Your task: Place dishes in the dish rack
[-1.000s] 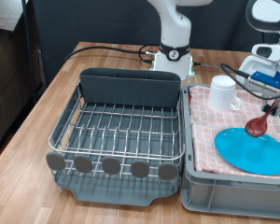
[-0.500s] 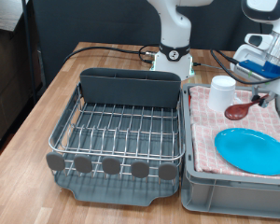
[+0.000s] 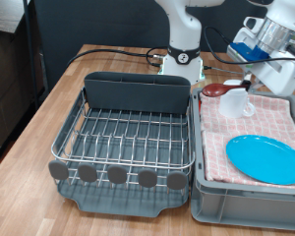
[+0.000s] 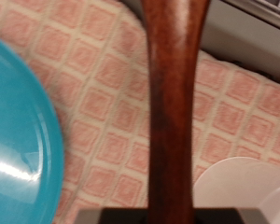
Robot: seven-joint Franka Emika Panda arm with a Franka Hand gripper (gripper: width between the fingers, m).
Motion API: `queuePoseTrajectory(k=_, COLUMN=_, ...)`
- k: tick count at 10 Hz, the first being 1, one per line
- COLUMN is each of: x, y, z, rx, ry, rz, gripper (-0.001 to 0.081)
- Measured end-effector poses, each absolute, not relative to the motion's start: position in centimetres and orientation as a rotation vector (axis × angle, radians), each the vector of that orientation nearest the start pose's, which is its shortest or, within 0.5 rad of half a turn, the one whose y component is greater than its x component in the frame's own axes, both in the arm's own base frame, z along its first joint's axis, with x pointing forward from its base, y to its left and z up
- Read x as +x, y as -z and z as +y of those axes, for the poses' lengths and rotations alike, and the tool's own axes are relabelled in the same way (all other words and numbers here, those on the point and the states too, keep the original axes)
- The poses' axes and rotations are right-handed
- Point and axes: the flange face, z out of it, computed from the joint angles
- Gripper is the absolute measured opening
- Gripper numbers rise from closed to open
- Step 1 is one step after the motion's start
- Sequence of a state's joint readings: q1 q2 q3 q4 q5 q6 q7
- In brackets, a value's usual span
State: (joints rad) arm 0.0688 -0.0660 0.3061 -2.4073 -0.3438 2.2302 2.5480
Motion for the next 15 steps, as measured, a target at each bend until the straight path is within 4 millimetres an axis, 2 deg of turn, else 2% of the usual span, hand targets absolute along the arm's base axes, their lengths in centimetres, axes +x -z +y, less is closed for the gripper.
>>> queuePoseTrajectory(k=2, x=42.7, y=-33.6, z=14.5, rx=-1.754, ry=0.413, rz=2.738, gripper=0.0092)
queuePoseTrajectory(k=4, x=42.7, y=-33.4, z=14.4, rx=-1.733, ry=0.415, rz=2.77, gripper=0.0092)
queuePoseTrajectory(k=5, x=42.4, y=-33.3, z=13.8, rx=-1.656, ry=0.419, rz=2.844, gripper=0.0092)
queuePoseTrajectory(k=8, x=41.1, y=-33.7, z=10.8, rx=-1.535, ry=0.381, rz=2.932, gripper=0.0092)
queuePoseTrajectory(k=15, x=35.8, y=-36.2, z=4.2, rx=-1.345, ry=0.367, rz=2.986, gripper=0.0092)
